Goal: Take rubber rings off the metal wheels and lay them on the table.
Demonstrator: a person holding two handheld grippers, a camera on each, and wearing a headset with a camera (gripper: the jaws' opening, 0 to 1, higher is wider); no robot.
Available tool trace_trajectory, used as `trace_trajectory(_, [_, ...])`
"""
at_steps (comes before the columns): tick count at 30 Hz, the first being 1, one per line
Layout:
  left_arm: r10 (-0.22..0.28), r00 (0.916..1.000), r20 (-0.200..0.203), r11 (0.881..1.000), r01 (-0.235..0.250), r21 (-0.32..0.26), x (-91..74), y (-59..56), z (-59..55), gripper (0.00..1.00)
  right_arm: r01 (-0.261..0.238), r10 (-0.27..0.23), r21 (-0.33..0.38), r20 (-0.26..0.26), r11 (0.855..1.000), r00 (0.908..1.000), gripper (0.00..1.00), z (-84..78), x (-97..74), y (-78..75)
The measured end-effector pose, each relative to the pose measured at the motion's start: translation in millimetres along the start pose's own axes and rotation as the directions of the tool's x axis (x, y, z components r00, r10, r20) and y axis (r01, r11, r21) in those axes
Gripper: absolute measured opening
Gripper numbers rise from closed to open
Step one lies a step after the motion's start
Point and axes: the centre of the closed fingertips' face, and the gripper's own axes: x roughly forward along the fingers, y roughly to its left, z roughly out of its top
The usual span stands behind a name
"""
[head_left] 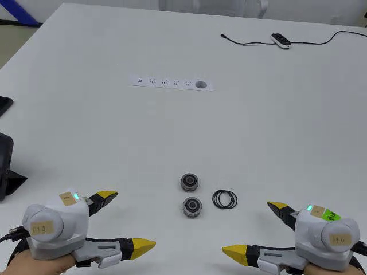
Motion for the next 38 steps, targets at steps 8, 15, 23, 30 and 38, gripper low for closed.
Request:
trace_trajectory(8, [0.007, 1.0000, 0.002, 1.000, -0.007, -0.021, 1.7, 2.3, 1.1, 0.96, 0.005, -0.005, 0.003, 0.011, 1.000, 0.9999, 0.99, 3.2, -1.5, -2.3])
trace_trajectory(15, [0.008, 0.9998, 0.017, 1.000, -0.008, -0.027, 2.1, 2.7, 3.4, 1.00, 0.009, -0.009, 0.005, 0.015, 1.000, 0.9998, 0.99, 3.4, -0.6, -2.5])
trace_trajectory(23, [0.012, 0.9997, 0.019, 1.000, -0.012, -0.024, 1.2, 5.0, 3.8, 1.00, 0.008, -0.009, 0.013, 0.020, 1.000, 0.9998, 0.99, 6.1, 0.2, -2.8])
trace_trajectory(30, [0.019, 0.9997, 0.015, 1.000, -0.019, -0.024, -0.6, 6.4, 4.0, 1.00, 0.006, -0.006, 0.016, 0.023, 1.000, 0.9997, 0.99, 7.9, -0.4, -2.5])
trace_trajectory(38, [0.026, 0.9996, 0.010, 0.999, -0.026, -0.024, -3.0, 6.9, 1.5, 1.00, 0.003, -0.004, 0.024, 0.016, 1.000, 0.9999, 0.99, 4.2, -1.5, -1.7])
